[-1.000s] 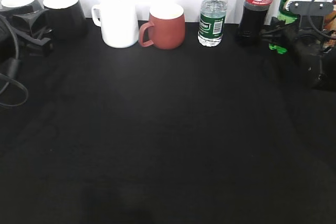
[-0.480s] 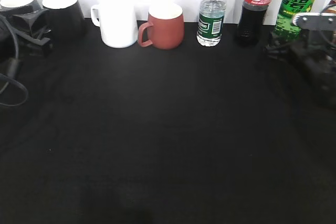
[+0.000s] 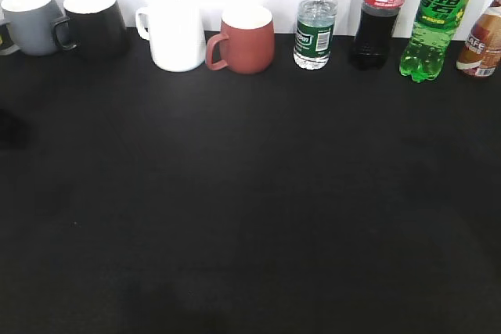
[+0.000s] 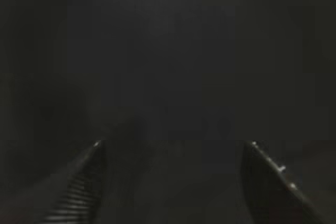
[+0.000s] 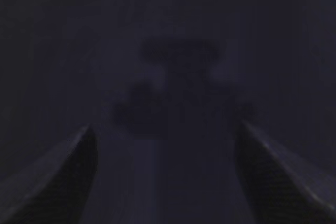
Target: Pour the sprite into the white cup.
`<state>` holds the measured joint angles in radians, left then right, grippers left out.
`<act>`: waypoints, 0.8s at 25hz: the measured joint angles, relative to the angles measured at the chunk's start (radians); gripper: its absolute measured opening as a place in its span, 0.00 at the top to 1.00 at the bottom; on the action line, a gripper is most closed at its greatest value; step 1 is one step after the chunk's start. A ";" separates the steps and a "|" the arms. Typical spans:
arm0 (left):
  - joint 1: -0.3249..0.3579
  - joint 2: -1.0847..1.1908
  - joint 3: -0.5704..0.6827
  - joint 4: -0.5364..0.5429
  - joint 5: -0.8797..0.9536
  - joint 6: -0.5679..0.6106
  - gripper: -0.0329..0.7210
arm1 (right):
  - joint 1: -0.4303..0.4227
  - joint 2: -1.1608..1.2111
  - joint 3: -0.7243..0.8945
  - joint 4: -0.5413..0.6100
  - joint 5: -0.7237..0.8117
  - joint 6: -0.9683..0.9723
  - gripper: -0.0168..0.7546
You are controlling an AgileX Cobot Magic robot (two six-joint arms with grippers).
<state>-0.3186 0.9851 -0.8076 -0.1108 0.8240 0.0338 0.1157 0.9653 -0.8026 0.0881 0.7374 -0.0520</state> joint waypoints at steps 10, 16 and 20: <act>0.120 -0.826 0.235 0.088 0.273 -0.034 0.18 | 0.000 -0.880 0.298 -0.135 0.330 0.073 0.21; 0.130 -0.829 0.268 0.088 0.233 -0.034 0.19 | 0.000 -0.882 0.309 -0.137 0.307 0.073 0.21; 0.130 -0.829 0.267 0.088 0.233 -0.034 0.24 | 0.000 -0.883 0.309 -0.138 0.306 0.073 0.22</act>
<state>-0.1890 0.1559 -0.5402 -0.0227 1.0567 0.0000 0.1157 0.0825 -0.4938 -0.0495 1.0439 0.0211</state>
